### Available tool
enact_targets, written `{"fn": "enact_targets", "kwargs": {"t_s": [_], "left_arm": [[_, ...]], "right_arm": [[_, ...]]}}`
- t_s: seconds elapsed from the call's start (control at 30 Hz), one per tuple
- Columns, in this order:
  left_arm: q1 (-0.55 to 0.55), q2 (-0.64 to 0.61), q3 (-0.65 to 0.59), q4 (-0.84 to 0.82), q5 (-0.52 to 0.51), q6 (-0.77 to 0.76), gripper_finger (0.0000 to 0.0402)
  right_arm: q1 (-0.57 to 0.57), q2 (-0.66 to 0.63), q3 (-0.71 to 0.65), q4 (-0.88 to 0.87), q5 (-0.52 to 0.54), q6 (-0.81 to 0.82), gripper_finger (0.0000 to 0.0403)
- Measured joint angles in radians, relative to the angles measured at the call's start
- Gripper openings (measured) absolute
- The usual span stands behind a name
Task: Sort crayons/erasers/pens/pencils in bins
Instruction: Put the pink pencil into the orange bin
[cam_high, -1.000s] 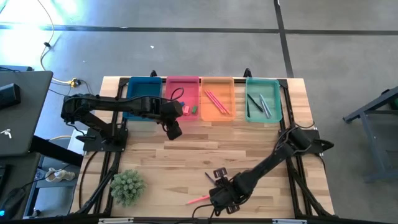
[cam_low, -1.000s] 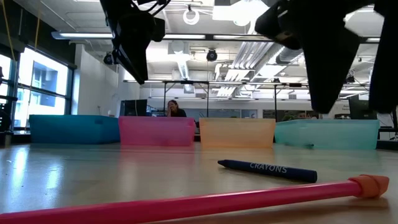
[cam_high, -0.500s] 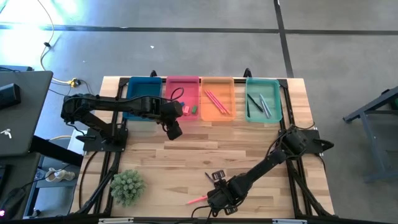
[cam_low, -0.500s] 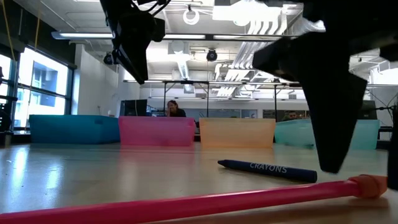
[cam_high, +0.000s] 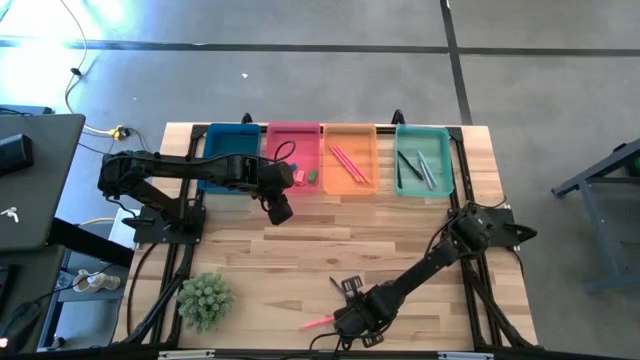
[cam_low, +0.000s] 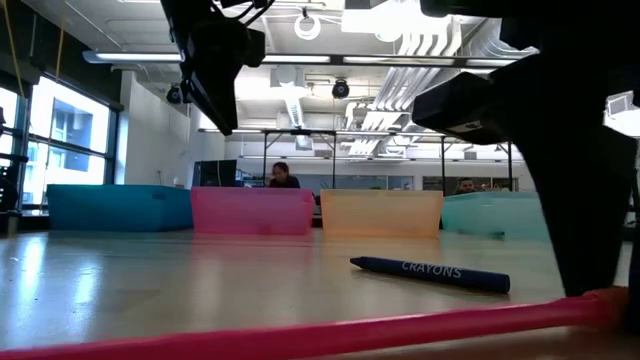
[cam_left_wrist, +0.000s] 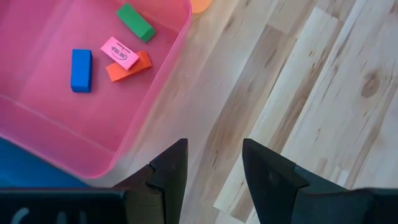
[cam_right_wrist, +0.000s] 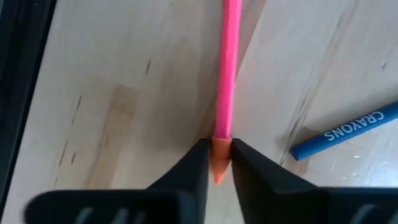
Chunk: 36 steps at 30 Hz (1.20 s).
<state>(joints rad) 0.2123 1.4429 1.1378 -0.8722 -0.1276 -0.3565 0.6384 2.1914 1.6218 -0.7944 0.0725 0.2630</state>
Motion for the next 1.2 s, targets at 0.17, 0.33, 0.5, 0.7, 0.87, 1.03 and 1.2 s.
{"fn": "enact_targets", "kwargs": {"t_s": [0.17,0.33,0.5,0.7,0.87,1.03,1.2], "left_arm": [[0.006,0.000,0.000,-0.033,0.000,0.000,0.0140],[0.021,0.000,0.000,-0.084,0.000,0.005,0.0140],[0.038,0.000,0.000,-0.094,0.004,0.011,0.0140],[0.044,0.000,0.000,-0.097,0.007,0.011,0.0140],[0.043,0.000,0.000,-0.097,0.012,0.011,0.0140],[0.043,0.000,0.000,-0.101,0.014,0.011,0.0140],[0.043,-0.001,0.000,-0.104,0.014,0.011,0.0140]], "right_arm": [[0.000,0.000,0.001,-0.002,-0.019,0.000,0.0012],[-0.001,-0.005,0.000,-0.012,-0.031,0.037,0.0017],[-0.004,-0.022,-0.004,-0.060,-0.058,0.054,0.0015],[-0.004,-0.061,-0.003,-0.078,-0.050,0.066,0.0008],[-0.016,-0.097,-0.003,-0.117,0.007,0.079,0.0007],[-0.038,-0.126,-0.003,-0.171,0.033,0.071,0.0006],[-0.060,-0.167,-0.002,-0.216,0.088,0.045,0.0005]]}}
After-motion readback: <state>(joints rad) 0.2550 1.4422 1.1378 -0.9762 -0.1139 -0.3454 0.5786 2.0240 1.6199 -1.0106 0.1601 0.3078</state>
